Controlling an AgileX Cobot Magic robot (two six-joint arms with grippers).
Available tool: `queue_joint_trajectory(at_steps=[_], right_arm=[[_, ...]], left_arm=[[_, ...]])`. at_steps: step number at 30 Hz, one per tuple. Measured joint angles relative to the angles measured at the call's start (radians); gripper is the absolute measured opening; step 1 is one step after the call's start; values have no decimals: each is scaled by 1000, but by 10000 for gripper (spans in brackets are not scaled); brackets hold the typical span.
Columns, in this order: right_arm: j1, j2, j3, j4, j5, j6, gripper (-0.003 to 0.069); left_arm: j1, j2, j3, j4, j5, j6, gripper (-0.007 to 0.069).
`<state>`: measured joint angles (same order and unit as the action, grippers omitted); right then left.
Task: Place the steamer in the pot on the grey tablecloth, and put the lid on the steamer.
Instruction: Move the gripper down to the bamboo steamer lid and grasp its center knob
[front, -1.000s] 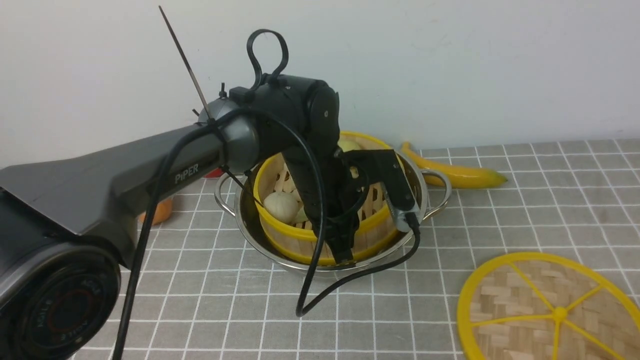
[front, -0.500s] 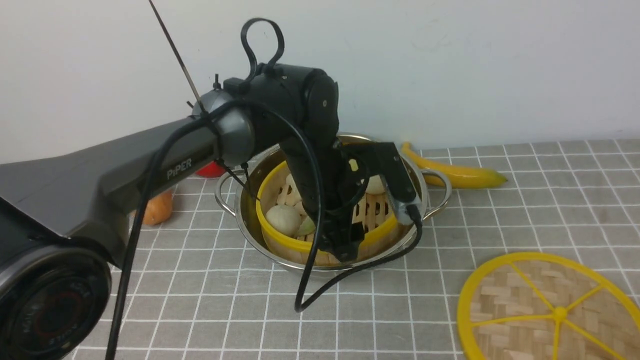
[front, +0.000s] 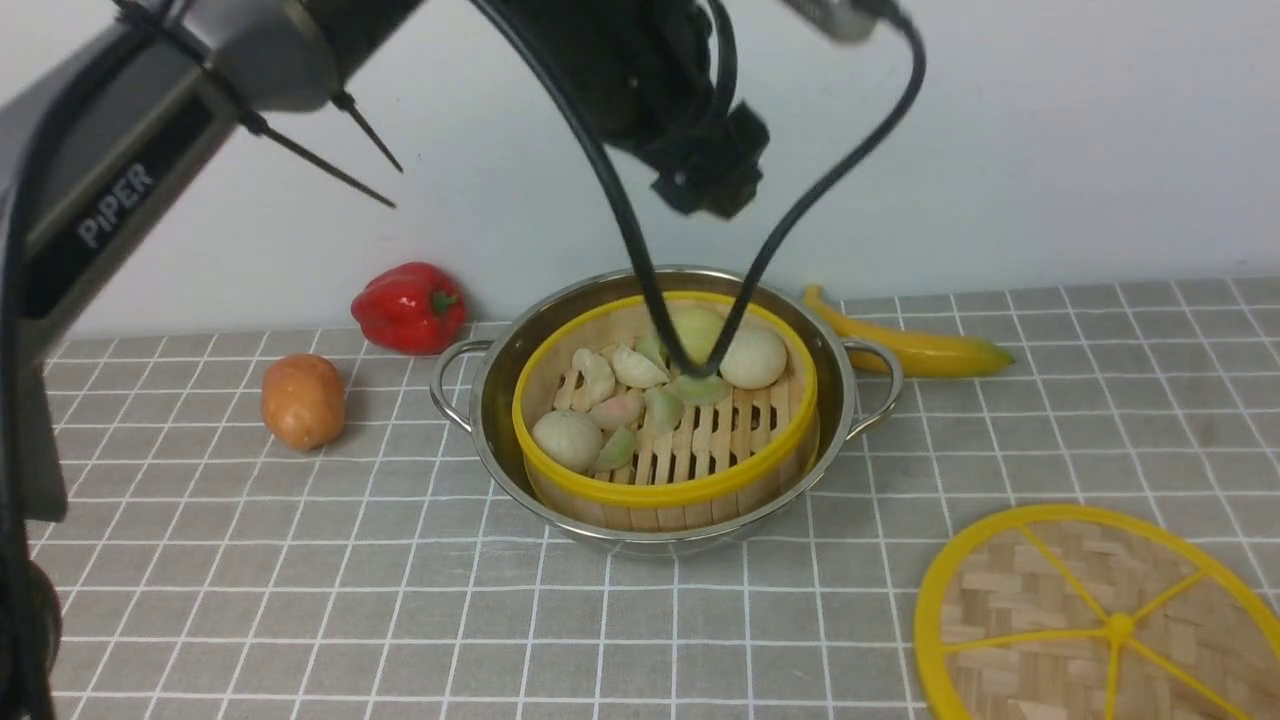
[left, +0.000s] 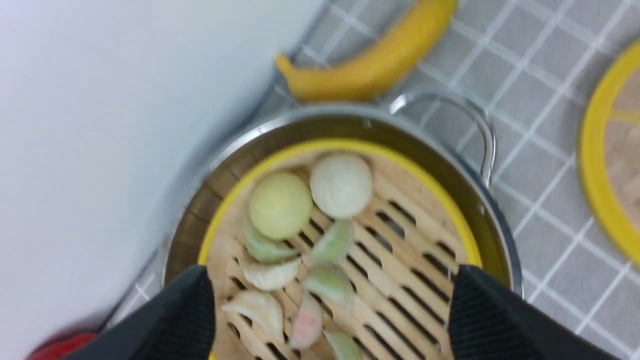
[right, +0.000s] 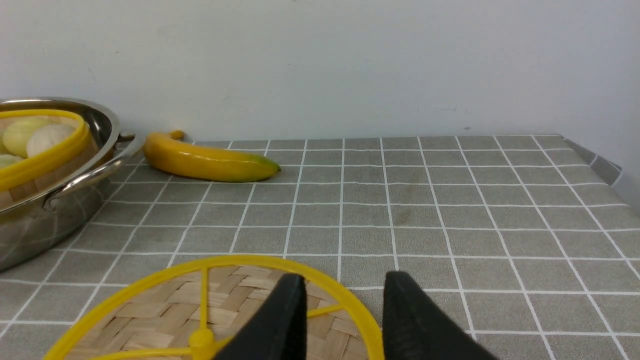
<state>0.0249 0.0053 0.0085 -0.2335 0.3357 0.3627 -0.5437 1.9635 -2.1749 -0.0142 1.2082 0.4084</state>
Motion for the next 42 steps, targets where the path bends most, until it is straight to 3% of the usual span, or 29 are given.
queue_joint_trajectory(at_steps=[13,18,26,32,36,42], right_arm=[[0,0,0,0,0,0,242],[0,0,0,0,0,0,242],[0,0,0,0,0,0,242],[0,0,0,0,0,0,242],[0,0,0,0,0,0,242],[0,0,0,0,0,0,242]], left_arm=[[0,4,-7,2,-112,-28,576],[1,-66,112,28,-117,-91,576],[90,-555,752,58,-457,-209,578],[322,-898,1230,-4,-718,-240,578],[550,-1181,1611,-25,-852,-242,578],[686,-1464,1916,-29,-908,-242,578]])
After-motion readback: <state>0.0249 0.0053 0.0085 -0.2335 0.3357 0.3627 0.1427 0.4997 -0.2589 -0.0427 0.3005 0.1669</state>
